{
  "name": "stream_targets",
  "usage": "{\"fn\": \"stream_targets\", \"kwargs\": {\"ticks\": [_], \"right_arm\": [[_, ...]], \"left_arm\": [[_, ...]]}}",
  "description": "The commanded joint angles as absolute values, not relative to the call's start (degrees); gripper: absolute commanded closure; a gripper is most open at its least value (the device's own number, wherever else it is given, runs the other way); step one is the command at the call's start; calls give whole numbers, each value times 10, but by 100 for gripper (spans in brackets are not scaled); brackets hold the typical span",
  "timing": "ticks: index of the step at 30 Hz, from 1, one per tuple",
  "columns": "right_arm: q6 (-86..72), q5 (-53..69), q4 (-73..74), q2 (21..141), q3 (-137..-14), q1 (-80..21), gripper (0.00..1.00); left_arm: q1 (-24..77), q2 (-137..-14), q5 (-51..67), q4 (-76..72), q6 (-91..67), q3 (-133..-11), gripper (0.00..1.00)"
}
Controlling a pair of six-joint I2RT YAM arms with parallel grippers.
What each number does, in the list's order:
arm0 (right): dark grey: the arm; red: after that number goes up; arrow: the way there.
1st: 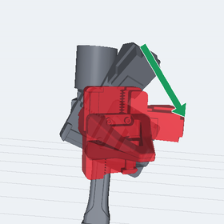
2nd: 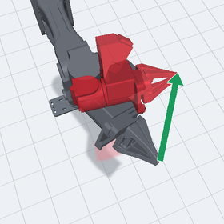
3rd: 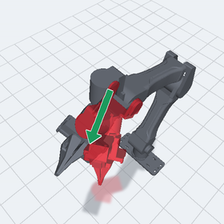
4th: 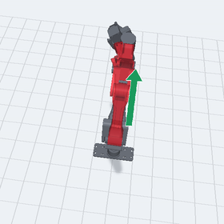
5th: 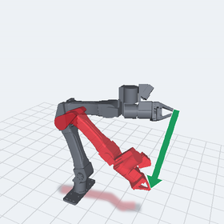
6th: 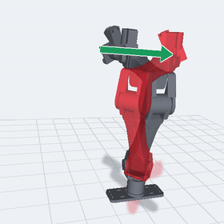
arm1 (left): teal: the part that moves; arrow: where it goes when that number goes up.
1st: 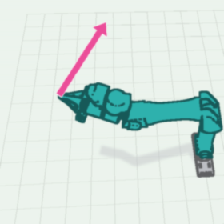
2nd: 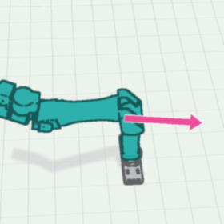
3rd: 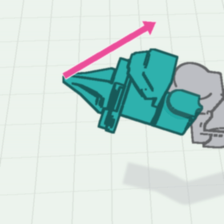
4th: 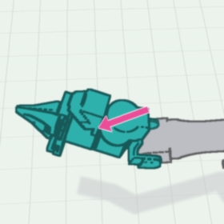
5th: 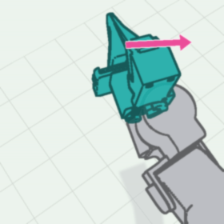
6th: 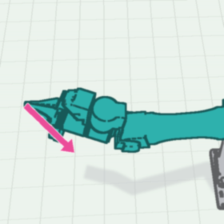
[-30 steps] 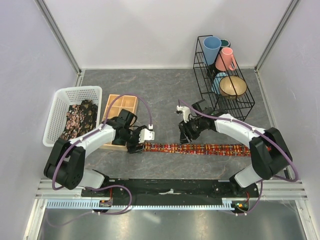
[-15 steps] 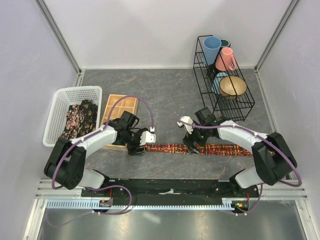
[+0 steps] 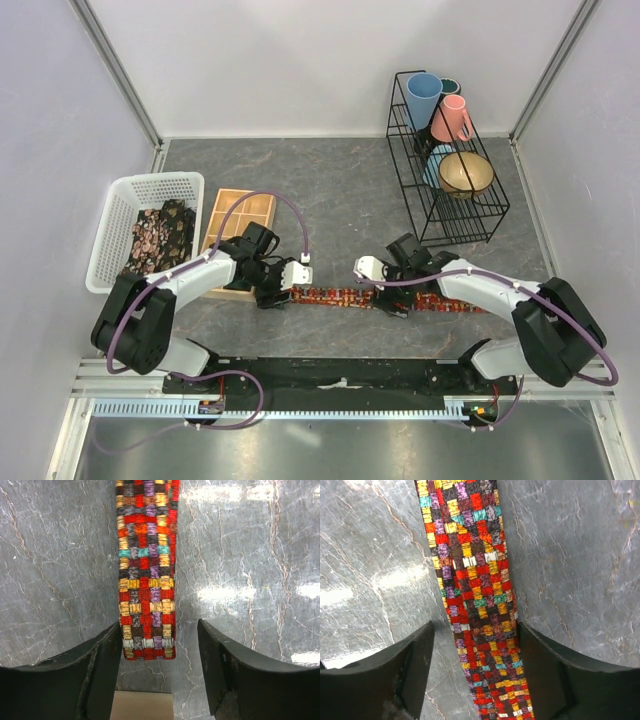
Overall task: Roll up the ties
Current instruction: Roll the tie at the center of the board.
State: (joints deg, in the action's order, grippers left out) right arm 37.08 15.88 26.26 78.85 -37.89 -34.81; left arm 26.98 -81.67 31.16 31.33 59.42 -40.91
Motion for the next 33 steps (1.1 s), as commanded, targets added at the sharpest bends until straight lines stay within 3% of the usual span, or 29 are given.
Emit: {"fn": "stream_targets", "kwargs": {"ticks": [1,4,7,16,18,20,24,26,33], "right_arm": [[410,99,220,795,-352,-351,28],[411,97,219,777,-339,-351,31],[399,91,219,768,-337,-353,23],[395,65,174,796,-340,-353,37],[388,73,184,794,-347,-352,31],[368,96,201,774,-360,-352,15],[312,151,270,722,-400,-352,6],[270,199,297,707,-431,-352,4],[109,321,255,783,-527,-352,7]], "left_arm": [[270,-819,307,297,581,-413,35],[270,-824,305,292,579,-414,38],[270,-828,304,292,577,-414,38],[268,-824,294,279,572,-407,43],[265,-821,296,278,573,-404,44],[262,-815,300,278,572,-403,45],[258,-795,311,271,565,-396,45],[257,-783,317,265,563,-389,41],[250,-778,331,258,563,-380,40]]}}
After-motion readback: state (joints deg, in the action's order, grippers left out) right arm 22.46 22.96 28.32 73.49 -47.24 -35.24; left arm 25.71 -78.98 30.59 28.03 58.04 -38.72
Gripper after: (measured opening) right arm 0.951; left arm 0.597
